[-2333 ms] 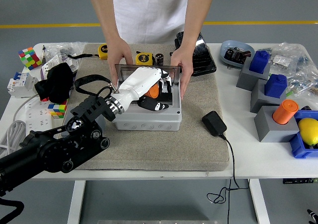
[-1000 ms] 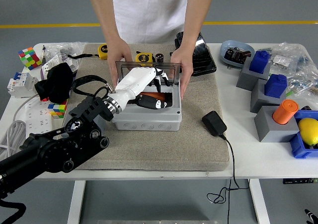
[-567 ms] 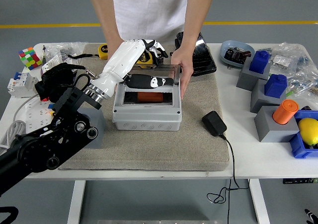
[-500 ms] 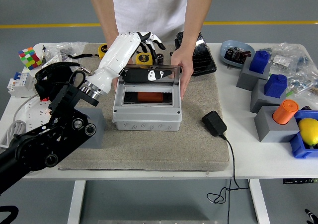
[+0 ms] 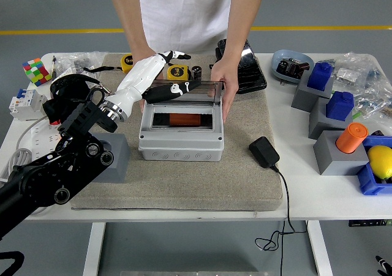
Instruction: Fetch the battery,place it into the box,close the lid of the box
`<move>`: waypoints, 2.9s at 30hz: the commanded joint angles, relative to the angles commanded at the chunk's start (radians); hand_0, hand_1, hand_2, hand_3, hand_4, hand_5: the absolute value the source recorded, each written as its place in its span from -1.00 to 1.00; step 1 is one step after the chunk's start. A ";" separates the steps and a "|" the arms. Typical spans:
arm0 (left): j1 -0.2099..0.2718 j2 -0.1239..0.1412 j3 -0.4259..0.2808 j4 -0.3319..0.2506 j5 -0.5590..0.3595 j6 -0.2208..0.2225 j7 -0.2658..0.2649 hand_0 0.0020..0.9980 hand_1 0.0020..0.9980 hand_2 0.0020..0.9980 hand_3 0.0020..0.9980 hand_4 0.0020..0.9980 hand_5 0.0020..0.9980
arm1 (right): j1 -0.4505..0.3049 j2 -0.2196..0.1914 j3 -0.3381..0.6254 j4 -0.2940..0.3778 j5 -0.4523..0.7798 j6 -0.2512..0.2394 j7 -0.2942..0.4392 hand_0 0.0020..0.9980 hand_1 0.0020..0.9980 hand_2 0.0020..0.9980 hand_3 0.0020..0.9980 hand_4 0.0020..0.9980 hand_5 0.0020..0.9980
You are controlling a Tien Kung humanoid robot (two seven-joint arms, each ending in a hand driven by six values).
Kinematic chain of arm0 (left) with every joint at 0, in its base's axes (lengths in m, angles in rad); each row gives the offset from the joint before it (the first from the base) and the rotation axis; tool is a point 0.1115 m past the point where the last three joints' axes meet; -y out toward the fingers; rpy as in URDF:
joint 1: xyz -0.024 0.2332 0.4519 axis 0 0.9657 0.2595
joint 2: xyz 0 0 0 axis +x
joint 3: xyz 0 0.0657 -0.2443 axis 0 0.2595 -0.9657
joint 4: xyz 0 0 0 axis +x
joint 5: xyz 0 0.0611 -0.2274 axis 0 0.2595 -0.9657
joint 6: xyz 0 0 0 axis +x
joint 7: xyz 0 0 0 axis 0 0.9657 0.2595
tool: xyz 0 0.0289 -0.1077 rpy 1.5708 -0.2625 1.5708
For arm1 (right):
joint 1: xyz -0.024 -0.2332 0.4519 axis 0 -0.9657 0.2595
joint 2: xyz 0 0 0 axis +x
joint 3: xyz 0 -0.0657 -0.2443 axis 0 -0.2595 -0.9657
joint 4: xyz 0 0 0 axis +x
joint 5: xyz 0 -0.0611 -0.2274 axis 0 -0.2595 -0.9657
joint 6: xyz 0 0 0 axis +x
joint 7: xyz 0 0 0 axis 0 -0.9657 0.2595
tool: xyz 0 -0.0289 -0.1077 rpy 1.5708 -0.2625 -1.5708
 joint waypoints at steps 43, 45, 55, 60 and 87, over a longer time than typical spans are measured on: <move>0.253 0.165 -0.018 -0.250 -0.227 -0.034 0.006 0.33 0.52 0.47 0.53 1.00 1.00 | -0.008 -0.008 0.015 0.000 -0.011 0.007 0.002 0.27 0.31 0.30 0.07 0.89 -0.13; 0.259 0.167 -0.014 -0.253 -0.229 -0.043 0.017 0.33 0.52 0.47 0.53 1.00 1.00 | -0.008 -0.008 0.016 0.001 -0.012 0.007 0.002 0.27 0.31 0.30 0.07 0.89 -0.13; 0.326 0.195 -0.078 -0.346 -0.256 -0.049 0.016 0.30 0.52 0.46 0.52 1.00 1.00 | -0.010 -0.011 0.025 0.002 -0.018 0.008 -0.002 0.27 0.31 0.30 0.07 0.89 -0.13; 0.345 0.190 -0.141 -0.364 -0.248 -0.045 0.006 0.29 0.50 0.45 0.51 1.00 1.00 | -0.010 -0.011 0.026 0.000 -0.017 0.010 -0.002 0.27 0.31 0.30 0.07 0.89 -0.13; 0.429 0.106 -0.615 -0.331 -0.240 -0.031 -0.057 0.33 0.52 0.46 0.51 1.00 1.00 | -0.006 -0.010 0.032 -0.006 -0.019 0.004 -0.004 0.27 0.31 0.30 0.07 0.89 -0.13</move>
